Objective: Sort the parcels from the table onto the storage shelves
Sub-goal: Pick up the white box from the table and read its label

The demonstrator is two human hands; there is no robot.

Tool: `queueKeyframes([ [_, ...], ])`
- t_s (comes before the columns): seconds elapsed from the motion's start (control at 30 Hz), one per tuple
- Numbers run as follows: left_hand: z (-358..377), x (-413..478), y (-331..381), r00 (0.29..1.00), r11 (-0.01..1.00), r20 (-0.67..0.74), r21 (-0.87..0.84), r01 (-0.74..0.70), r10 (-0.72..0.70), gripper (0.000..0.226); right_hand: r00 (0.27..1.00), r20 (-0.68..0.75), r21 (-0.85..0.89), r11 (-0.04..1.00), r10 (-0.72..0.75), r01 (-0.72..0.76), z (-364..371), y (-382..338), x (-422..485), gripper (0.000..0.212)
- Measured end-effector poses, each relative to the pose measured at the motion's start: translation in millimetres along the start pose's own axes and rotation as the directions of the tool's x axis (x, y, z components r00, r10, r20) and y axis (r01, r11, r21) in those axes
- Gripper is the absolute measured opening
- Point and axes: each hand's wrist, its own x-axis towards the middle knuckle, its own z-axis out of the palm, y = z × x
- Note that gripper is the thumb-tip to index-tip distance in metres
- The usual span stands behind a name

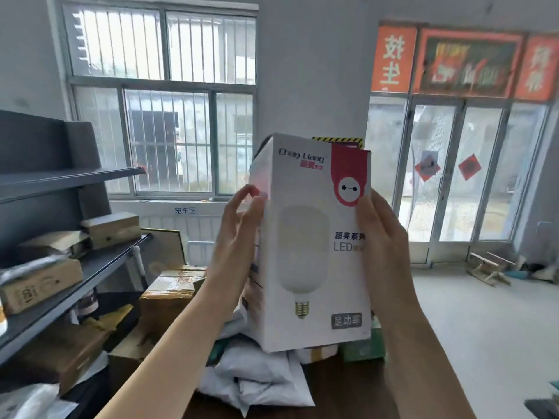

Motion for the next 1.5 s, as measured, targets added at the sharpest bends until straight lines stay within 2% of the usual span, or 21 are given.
queueKeyframes([
  [0.07,2.3,1.0,1.4,0.981,0.988,-0.144,0.102,-0.115,0.129,0.054,0.984,-0.137,-0.274,0.959,-0.111,0.070,0.3,2.1,-0.9,0.030],
  [0.1,4.3,1.7,2.5,0.972,0.984,-0.183,0.128,-0.125,0.147,0.052,0.986,-0.127,-0.303,0.950,-0.112,0.069,3.1,1.5,-2.4,0.038],
  [0.23,15.9,-5.4,-0.4,0.959,0.967,-0.226,0.223,-0.122,0.173,0.070,0.997,0.036,-0.455,0.890,0.064,-0.040,13.0,10.2,-8.9,0.111],
  [0.3,16.9,-8.3,-2.7,0.950,0.943,-0.218,0.294,-0.156,0.225,0.068,0.988,0.094,-0.527,0.848,0.125,-0.057,13.5,16.3,-5.5,0.132],
  [0.37,15.2,-7.6,-1.6,0.954,0.904,-0.150,0.386,-0.186,0.260,0.048,0.981,0.092,-0.388,0.914,0.169,-0.120,5.4,23.6,1.3,0.123],
  [0.43,7.1,-2.3,6.5,0.979,0.930,-0.019,0.317,-0.187,0.203,0.018,0.971,0.106,-0.097,0.974,0.216,-0.206,-7.1,31.0,8.1,0.094],
  [0.5,-3.3,6.3,5.4,0.986,0.968,0.125,0.211,-0.139,0.115,0.035,0.952,0.155,0.177,0.941,0.265,-0.290,-20.0,35.6,11.0,0.069],
  [0.57,-1.8,4.8,5.8,0.984,0.971,0.175,0.228,-0.076,0.036,0.044,0.946,0.216,0.353,0.884,0.242,-0.307,-26.6,37.2,10.9,0.051],
  [0.63,-1.1,5.4,-5.7,0.977,0.982,0.206,0.186,0.022,-0.061,0.077,0.941,0.276,0.439,0.846,0.193,-0.302,-27.8,39.6,10.1,0.039],
  [0.67,-2.1,6.7,-13.7,0.969,0.987,0.218,0.138,0.086,-0.115,0.090,0.937,0.299,0.443,0.844,0.178,-0.302,-27.4,40.1,10.5,0.043],
  [0.7,-2.6,7.0,-17.5,0.964,0.991,0.240,0.099,0.093,-0.114,0.090,0.934,0.316,0.425,0.855,0.168,-0.298,-28.3,41.4,12.7,0.055],
  [0.8,-3.5,7.7,-22.0,0.974,0.997,0.220,0.062,0.046,-0.059,0.060,0.935,0.291,0.303,0.907,0.204,-0.292,-26.7,38.3,19.3,0.087],
  [0.87,-3.0,9.9,-23.1,0.985,0.998,0.172,0.061,-0.004,-0.007,0.033,0.981,0.142,0.123,0.981,0.135,-0.153,-25.8,42.7,22.6,0.073],
  [0.93,2.5,10.7,-22.8,0.995,0.998,0.099,0.068,-0.012,0.005,0.017,0.997,-0.019,-0.149,0.987,-0.069,0.065,-24.7,45.0,21.1,0.053],
  [1.0,9.8,11.0,-25.4,0.999,0.990,0.027,0.134,-0.031,0.028,0.025,0.985,0.030,-0.241,0.955,-0.169,0.171,-19.8,44.8,18.5,0.037],
  [1.07,15.9,7.7,-28.2,0.998,0.983,-0.019,0.174,-0.056,0.060,0.030,0.985,0.131,-0.177,0.976,-0.107,0.130,-13.9,43.1,15.8,0.041],
  [1.13,16.4,4.0,-29.6,0.994,0.969,-0.027,0.229,-0.094,0.103,0.036,0.979,0.199,-0.087,0.994,-0.054,0.073,-16.7,49.7,18.2,0.071],
  [1.17,14.8,3.1,-29.2,0.991,0.960,-0.018,0.253,-0.122,0.130,0.037,0.977,0.210,-0.040,0.999,-0.027,0.036,-19.3,51.5,19.3,0.079],
  [1.3,4.9,7.9,-25.8,0.978,0.943,-0.002,0.266,-0.200,0.208,0.048,0.968,0.245,0.209,0.973,0.047,-0.100,-28.9,50.8,19.2,0.056],
  [1.4,8.4,12.7,-18.3,0.977,0.967,0.057,0.145,-0.212,0.206,0.067,0.964,0.257,0.254,0.957,0.074,-0.141,-25.3,49.0,16.5,0.051],
  [1.5,14.4,13.4,-12.5,0.972,0.975,0.082,0.013,-0.220,0.218,0.067,0.978,0.203,0.258,0.960,0.055,-0.108,-19.1,49.0,14.5,0.052],
])
